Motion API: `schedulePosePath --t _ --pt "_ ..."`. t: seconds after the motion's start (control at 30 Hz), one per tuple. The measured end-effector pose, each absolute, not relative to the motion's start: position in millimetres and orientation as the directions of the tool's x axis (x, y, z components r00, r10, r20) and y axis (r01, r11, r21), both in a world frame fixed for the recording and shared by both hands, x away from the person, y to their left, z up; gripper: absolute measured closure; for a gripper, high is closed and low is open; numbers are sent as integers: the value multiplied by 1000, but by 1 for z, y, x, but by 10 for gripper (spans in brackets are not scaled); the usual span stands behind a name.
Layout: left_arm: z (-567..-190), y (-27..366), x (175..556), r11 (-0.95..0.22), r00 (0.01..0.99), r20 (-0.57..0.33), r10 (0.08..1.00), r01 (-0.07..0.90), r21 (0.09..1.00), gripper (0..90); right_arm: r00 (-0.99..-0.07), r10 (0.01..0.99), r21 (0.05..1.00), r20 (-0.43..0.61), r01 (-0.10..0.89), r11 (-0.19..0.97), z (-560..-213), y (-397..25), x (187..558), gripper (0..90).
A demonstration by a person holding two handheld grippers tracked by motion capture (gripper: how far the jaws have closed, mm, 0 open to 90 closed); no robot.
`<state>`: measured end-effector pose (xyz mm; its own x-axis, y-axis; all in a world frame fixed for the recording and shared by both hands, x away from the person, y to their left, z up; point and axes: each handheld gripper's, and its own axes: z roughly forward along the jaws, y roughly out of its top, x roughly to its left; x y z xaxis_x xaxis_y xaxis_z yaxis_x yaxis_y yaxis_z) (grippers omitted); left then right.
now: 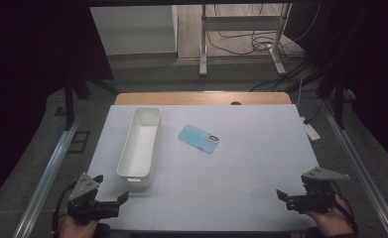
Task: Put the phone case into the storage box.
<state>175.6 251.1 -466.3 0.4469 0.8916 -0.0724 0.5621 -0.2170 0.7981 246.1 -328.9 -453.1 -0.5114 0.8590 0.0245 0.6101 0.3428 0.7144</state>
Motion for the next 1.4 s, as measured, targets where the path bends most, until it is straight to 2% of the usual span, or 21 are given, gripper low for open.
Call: schedulePosePath --t 1.07,1.4 --pt "-467 250 174 -228 452 -60 890 554 801 15 -512 858 706 28 618 346 -453 -327 248 0" --pt "-467 251 174 -224 453 -65 889 554 802 14 -540 841 702 20 607 373 -453 -320 254 0"
